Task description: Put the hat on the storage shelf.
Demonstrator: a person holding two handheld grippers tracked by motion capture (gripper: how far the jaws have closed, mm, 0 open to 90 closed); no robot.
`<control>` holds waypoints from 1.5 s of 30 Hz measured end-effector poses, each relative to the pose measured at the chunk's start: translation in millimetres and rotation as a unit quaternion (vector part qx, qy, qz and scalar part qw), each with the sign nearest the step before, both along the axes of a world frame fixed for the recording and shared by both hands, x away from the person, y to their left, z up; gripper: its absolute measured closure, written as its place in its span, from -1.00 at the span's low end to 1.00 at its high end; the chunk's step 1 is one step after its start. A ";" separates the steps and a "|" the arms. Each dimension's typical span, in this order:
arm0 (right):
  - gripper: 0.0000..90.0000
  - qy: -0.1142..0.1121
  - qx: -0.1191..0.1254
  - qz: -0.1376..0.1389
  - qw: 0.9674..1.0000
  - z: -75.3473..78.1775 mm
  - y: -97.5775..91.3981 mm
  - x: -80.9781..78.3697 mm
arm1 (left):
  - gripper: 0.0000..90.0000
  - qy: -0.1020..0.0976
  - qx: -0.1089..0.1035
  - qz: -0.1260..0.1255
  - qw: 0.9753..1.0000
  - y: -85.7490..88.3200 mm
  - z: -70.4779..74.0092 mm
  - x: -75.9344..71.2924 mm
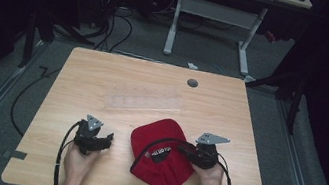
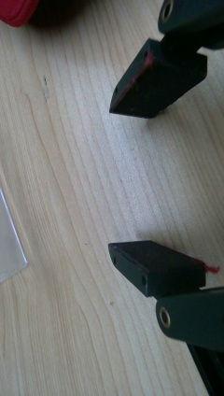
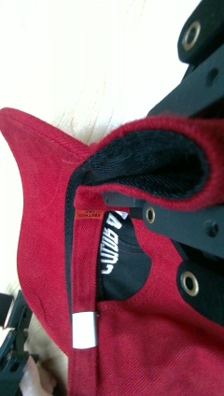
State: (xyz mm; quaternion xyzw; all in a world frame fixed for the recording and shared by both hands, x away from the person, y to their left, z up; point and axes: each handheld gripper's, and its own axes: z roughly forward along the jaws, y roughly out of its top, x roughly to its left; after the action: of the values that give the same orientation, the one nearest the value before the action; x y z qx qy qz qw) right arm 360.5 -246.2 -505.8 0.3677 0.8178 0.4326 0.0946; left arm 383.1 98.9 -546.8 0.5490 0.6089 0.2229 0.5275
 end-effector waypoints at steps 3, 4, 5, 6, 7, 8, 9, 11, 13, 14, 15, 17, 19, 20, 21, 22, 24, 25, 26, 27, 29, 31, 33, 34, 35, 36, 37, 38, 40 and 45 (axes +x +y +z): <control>0.86 -0.001 0.001 0.001 1.000 2.1 0.0 -0.8 | -0.43 0.001 0.000 -0.002 1.000 0.0 0.0 0.2; 0.86 0.001 0.004 0.001 1.000 2.7 -0.4 -0.9 | -0.43 0.000 0.000 -0.002 1.000 0.0 0.0 -0.3; 0.86 0.001 0.006 0.001 1.000 3.4 -1.1 -0.8 | -0.43 0.000 0.001 -0.002 1.000 -0.2 0.0 -0.2; 0.86 0.003 0.009 0.000 1.000 4.5 -2.0 -0.8 | -0.43 0.000 0.002 -0.003 1.000 -0.6 -0.1 0.4; 0.86 0.005 0.012 -0.001 1.000 5.9 -3.0 -0.7 | -0.43 -0.001 0.002 -0.003 1.000 -1.0 -0.1 0.6; 0.87 0.005 0.014 -0.002 1.000 7.9 -4.1 -0.6 | -0.42 -0.001 0.002 -0.003 1.000 -0.9 -0.1 0.6; 0.87 0.002 0.015 -0.003 1.000 10.4 -5.3 -1.0 | -0.42 0.001 0.002 -0.004 1.000 -0.8 0.2 0.7; 0.87 0.000 0.016 -0.005 1.000 15.5 -8.1 -1.2 | -0.41 0.001 0.004 -0.005 1.000 -1.4 0.4 0.6; 0.87 -0.001 0.017 -0.010 1.000 20.4 -10.9 -1.3 | -0.39 0.000 0.006 -0.008 1.000 -2.0 0.6 -0.4; 0.87 0.000 0.020 -0.013 1.000 22.7 -12.4 -1.3 | -0.39 0.000 0.006 -0.008 1.000 -2.0 0.6 -0.4; 0.87 -0.001 0.022 -0.014 1.000 24.9 -13.8 -0.8 | -0.38 -0.008 0.004 -0.017 1.000 -2.4 2.3 -2.2; 0.87 -0.003 0.027 -0.017 0.999 28.9 -16.3 -0.3 | -0.37 -0.019 -0.007 -0.021 1.000 -1.7 7.4 -3.5; 0.87 -0.003 0.025 -0.018 1.000 32.5 -17.7 0.9 | -0.36 -0.024 -0.030 -0.033 0.999 -2.5 12.4 -4.8; 0.87 -0.002 0.025 -0.019 1.000 34.3 -18.0 1.5 | -0.36 -0.022 -0.033 -0.043 0.998 -4.0 13.6 -5.4; 0.87 -0.003 0.025 -0.019 0.999 36.2 -18.2 2.3 | -0.37 -0.023 -0.031 -0.049 0.998 -6.7 14.1 -6.5; 0.87 -0.006 0.027 -0.019 0.999 38.0 -18.6 3.2 | -0.39 -0.023 -0.021 -0.058 0.998 -8.9 14.4 -7.6; 0.87 -0.005 0.033 -0.020 0.999 41.3 -19.3 4.0 | -0.41 -0.023 -0.022 -0.073 0.997 -13.4 16.8 -10.6; 0.87 -0.004 0.035 -0.021 0.999 42.8 -19.5 4.4 | -0.41 -0.025 -0.026 -0.079 0.996 -16.0 18.4 -12.1; 0.87 -0.005 0.036 -0.022 0.999 44.3 -19.7 4.9 | -0.40 -0.026 -0.032 -0.085 0.996 -18.9 20.1 -13.5; 0.87 -0.004 0.037 -0.023 0.999 46.1 -19.9 5.0 | -0.39 -0.025 -0.033 -0.092 0.995 -22.3 21.7 -14.8; 0.87 -0.005 0.039 -0.024 0.999 49.6 -20.5 5.8 | -0.39 -0.030 -0.025 -0.104 0.994 -30.3 23.8 -17.3; 0.87 -0.006 0.043 -0.025 0.999 52.9 -21.5 6.4 | -0.39 -0.034 -0.023 -0.117 0.992 -38.0 26.9 -19.8; 0.87 -0.006 0.045 -0.028 0.999 56.3 -22.5 6.9 | -0.42 -0.043 -0.023 -0.123 0.991 -44.9 29.7 -21.8; 0.87 -0.007 0.046 -0.030 0.998 58.1 -22.8 7.2 | -0.42 -0.044 -0.024 -0.126 0.991 -47.7 31.1 -22.8; 0.87 -0.010 0.046 -0.031 0.998 59.9 -23.4 7.8 | -0.42 -0.045 -0.021 -0.129 0.990 -50.3 31.9 -23.5; 0.87 -0.009 0.047 -0.033 0.998 61.8 -23.6 8.3 | -0.43 -0.046 -0.020 -0.133 0.990 -52.7 32.8 -24.1; 0.87 -0.009 0.048 -0.034 0.998 63.9 -23.8 9.0 | -0.44 -0.047 -0.025 -0.135 0.989 -54.9 34.3 -24.9; 0.87 -0.011 0.049 -0.035 0.998 65.8 -24.0 9.6 | -0.44 -0.047 -0.029 -0.138 0.989 -56.9 35.8 -25.6; 0.87 -0.011 0.051 -0.037 0.998 68.9 -24.0 11.1 | -0.44 -0.050 -0.031 -0.145 0.988 -61.4 38.1 -26.9; 0.87 -0.003 0.049 -0.031 0.998 74.4 -20.9 16.4 | -0.51 -0.041 -0.025 -0.169 0.984 -76.3 36.6 -30.9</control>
State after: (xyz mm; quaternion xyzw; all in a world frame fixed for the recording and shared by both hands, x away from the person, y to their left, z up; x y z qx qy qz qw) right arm 376.9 -267.1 -431.3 0.3958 0.7833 0.4704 0.0924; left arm 352.2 22.7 -510.2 0.6211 0.4906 0.1369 0.5957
